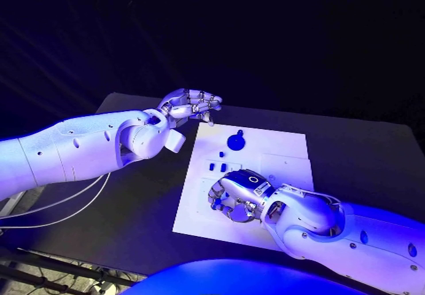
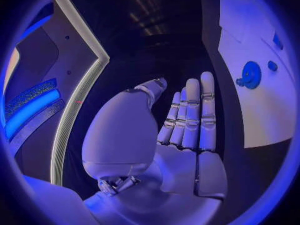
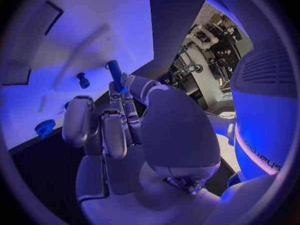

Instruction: Assemble the parts on the task board

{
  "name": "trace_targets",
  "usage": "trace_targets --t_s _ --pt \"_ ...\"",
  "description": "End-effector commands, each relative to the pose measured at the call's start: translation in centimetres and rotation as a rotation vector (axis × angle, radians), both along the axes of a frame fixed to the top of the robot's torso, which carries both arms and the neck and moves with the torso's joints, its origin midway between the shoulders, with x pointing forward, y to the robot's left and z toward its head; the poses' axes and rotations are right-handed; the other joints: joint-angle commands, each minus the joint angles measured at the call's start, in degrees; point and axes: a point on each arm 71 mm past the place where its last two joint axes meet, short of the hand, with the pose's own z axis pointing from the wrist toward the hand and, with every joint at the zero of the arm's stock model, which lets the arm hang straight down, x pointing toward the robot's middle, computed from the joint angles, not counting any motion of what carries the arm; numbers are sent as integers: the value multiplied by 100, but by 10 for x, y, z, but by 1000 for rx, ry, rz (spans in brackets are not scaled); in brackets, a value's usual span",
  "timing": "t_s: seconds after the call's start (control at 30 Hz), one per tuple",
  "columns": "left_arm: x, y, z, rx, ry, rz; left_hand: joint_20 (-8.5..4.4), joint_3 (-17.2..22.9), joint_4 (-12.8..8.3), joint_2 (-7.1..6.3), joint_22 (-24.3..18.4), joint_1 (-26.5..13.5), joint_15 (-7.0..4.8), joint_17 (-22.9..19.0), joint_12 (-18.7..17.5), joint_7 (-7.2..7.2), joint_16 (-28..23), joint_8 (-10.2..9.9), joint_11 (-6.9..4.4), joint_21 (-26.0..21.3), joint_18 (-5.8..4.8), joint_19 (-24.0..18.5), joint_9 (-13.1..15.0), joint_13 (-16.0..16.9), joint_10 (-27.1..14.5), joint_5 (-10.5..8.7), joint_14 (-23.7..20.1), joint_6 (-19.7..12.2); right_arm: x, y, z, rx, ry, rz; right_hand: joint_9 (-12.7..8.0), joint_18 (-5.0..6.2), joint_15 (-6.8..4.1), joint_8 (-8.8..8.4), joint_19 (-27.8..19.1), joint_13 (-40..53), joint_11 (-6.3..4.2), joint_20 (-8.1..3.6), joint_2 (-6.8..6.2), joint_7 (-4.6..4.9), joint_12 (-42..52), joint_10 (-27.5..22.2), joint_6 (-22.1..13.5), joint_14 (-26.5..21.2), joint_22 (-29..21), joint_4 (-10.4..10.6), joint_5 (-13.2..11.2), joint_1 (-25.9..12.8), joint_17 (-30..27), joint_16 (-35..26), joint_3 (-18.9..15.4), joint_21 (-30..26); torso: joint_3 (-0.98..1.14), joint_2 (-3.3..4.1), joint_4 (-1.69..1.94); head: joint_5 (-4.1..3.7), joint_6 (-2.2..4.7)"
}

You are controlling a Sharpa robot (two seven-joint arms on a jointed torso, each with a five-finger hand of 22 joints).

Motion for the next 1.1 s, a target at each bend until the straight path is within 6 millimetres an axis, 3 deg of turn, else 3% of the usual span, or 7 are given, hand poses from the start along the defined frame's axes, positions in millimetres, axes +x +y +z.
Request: trace_targets --t_s 0.03,0.3,1.1 --pt "-1 -3 1 -15 0 -19 19 -4 18 16 -6 -17 13 -5 34 80 -38 22 4 -21 28 13 4 -6 -17 -28 -25 -23 -2 2 0 9 -16 21 -2 -72 -6 -29 -23 296 -421 -19 61 46 94 474 -1 248 346 -24 13 -16 -4 18 0 -24 2 1 1 13 -11" --pt "-1 -2 1 -15 2 -20 19 -4 18 16 -6 -17 13 -5 34 80 -38 22 4 -21 28 13 4 -6 -17 -28 -25 -23 -2 2 -2 10 -18 20 -2 -72 -6 -29 -23 296 -421 -19 61 46 94 474 -1 248 346 -24 13 -16 -4 18 0 -24 -2 1 0 39 -26" --pt "-1 -1 0 -13 6 -22 21 -18 29 15 -14 -20 13 -9 39 79 -40 25 3 -32 29 17 5 -8 -18 -31 -23 -24 1 5 -6 -16 -30 15 -2 -72 -1 -36 -24 306 -415 -15 52 52 86 471 -3 249 350 -50 27 -32 -4 20 5 -25 -1 -3 0 20 -23"
